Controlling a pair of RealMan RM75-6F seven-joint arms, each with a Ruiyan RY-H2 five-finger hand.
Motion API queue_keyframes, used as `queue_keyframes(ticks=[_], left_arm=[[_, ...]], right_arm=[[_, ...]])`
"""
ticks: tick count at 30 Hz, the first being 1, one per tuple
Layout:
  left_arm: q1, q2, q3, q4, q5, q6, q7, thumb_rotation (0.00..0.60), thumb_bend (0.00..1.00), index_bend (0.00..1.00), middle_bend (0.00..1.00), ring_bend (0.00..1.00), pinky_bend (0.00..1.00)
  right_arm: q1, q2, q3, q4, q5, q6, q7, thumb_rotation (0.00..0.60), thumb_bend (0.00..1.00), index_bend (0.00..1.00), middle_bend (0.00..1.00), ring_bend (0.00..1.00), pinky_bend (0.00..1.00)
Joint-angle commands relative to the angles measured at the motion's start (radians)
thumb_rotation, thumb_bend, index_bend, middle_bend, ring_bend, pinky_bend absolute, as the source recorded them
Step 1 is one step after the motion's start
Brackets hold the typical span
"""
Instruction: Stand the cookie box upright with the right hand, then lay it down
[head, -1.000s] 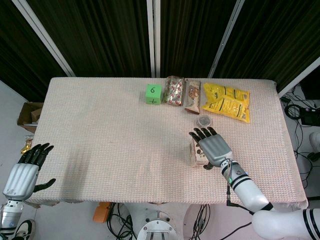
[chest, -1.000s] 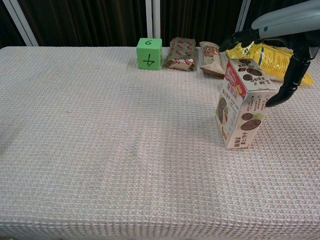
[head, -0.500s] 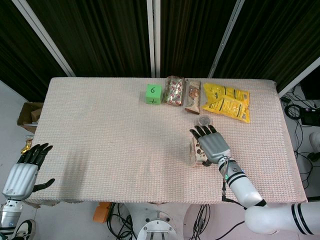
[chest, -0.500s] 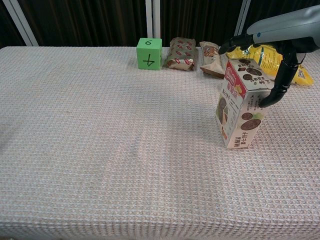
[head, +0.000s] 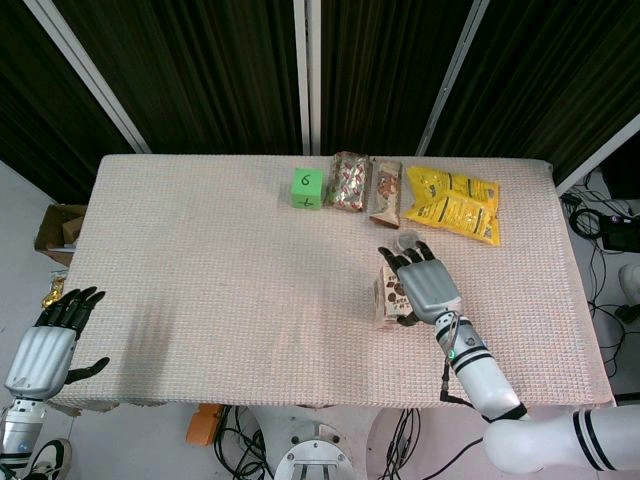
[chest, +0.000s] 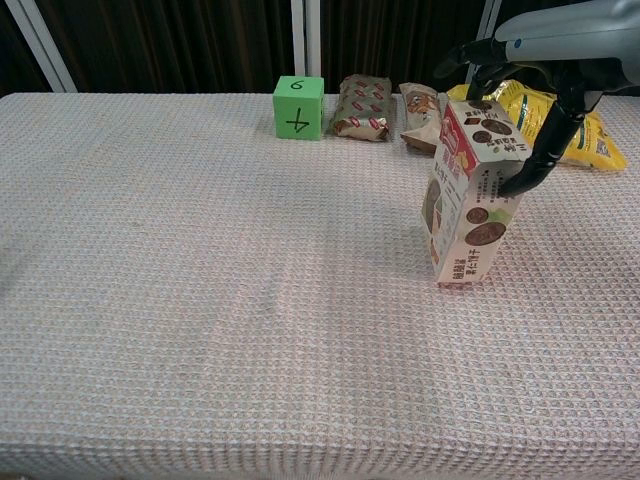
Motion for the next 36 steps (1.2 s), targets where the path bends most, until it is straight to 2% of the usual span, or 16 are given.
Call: queue_keyframes(ticks=[1, 4, 5, 7, 11, 14, 19, 29, 32, 35, 36], left_arm=[[-0.001, -0.003, 0.001, 0.002, 0.002, -0.002, -0.002, 0.600, 0.02, 0.12, 0.10, 0.08, 0.19], [-0.001, -0.007, 0.005, 0.008, 0.001, -0.007, -0.005, 0.600, 0.02, 0.12, 0.10, 0.08, 0.19], [-0.003, -0.008, 0.006, 0.010, 0.000, -0.012, -0.006, 0.600, 0.02, 0.12, 0.10, 0.08, 0.19], [-0.007, -0.009, 0.006, 0.011, 0.001, -0.019, -0.006, 0.600, 0.02, 0.12, 0.10, 0.08, 0.19], [-0.014, -0.010, 0.005, 0.007, 0.008, -0.025, 0.005, 0.600, 0.02, 0.12, 0.10, 0.08, 0.19], [-0.017, -0.012, 0.004, -0.002, 0.015, -0.024, 0.016, 0.600, 0.02, 0.12, 0.10, 0.08, 0.19], [-0.023, -0.018, 0.001, -0.004, 0.017, -0.026, 0.029, 0.600, 0.02, 0.12, 0.10, 0.08, 0.19], [-0.028, -0.017, -0.002, -0.010, 0.013, -0.029, 0.037, 0.600, 0.02, 0.12, 0.10, 0.08, 0.19], [-0.029, -0.021, -0.001, -0.005, 0.012, -0.033, 0.034, 0.600, 0.02, 0.12, 0.10, 0.08, 0.19], [-0.029, -0.023, 0.000, -0.001, 0.011, -0.033, 0.032, 0.600, 0.02, 0.12, 0.10, 0.08, 0.19], [-0.029, -0.023, 0.000, -0.001, 0.011, -0.032, 0.032, 0.600, 0.02, 0.12, 0.10, 0.08, 0.19]], right_arm=[[-0.136, -0.003, 0.010, 0.051, -0.357, -0.030, 0.333, 0.600, 0.17, 0.00, 0.61, 0.14, 0.00], [-0.251, -0.020, -0.026, 0.203, -0.621, -0.026, 0.685, 0.600, 0.17, 0.00, 0.62, 0.14, 0.00], [-0.287, -0.033, -0.041, 0.283, -0.718, -0.010, 0.833, 0.600, 0.17, 0.00, 0.62, 0.14, 0.00], [-0.337, -0.066, -0.071, 0.443, -0.838, 0.024, 1.080, 0.600, 0.18, 0.00, 0.62, 0.14, 0.00], [-0.370, -0.130, -0.109, 0.677, -0.902, 0.001, 1.340, 0.600, 0.18, 0.00, 0.61, 0.14, 0.00], [-0.375, -0.169, -0.135, 0.800, -0.921, -0.048, 1.430, 0.600, 0.19, 0.00, 0.60, 0.14, 0.00], [-0.381, -0.209, -0.156, 0.929, -0.953, -0.090, 1.523, 0.600, 0.20, 0.00, 0.59, 0.14, 0.00], [-0.404, -0.187, -0.191, 0.990, -1.012, -0.096, 1.518, 0.600, 0.17, 0.00, 0.50, 0.08, 0.00], [-0.409, -0.171, -0.204, 0.990, -1.030, -0.099, 1.487, 0.600, 0.09, 0.00, 0.35, 0.01, 0.00], [-0.423, -0.164, -0.192, 0.992, -1.029, -0.070, 1.448, 0.600, 0.00, 0.00, 0.04, 0.00, 0.00], [-0.429, -0.165, -0.185, 0.993, -1.027, -0.055, 1.435, 0.600, 0.00, 0.00, 0.00, 0.00, 0.00]])
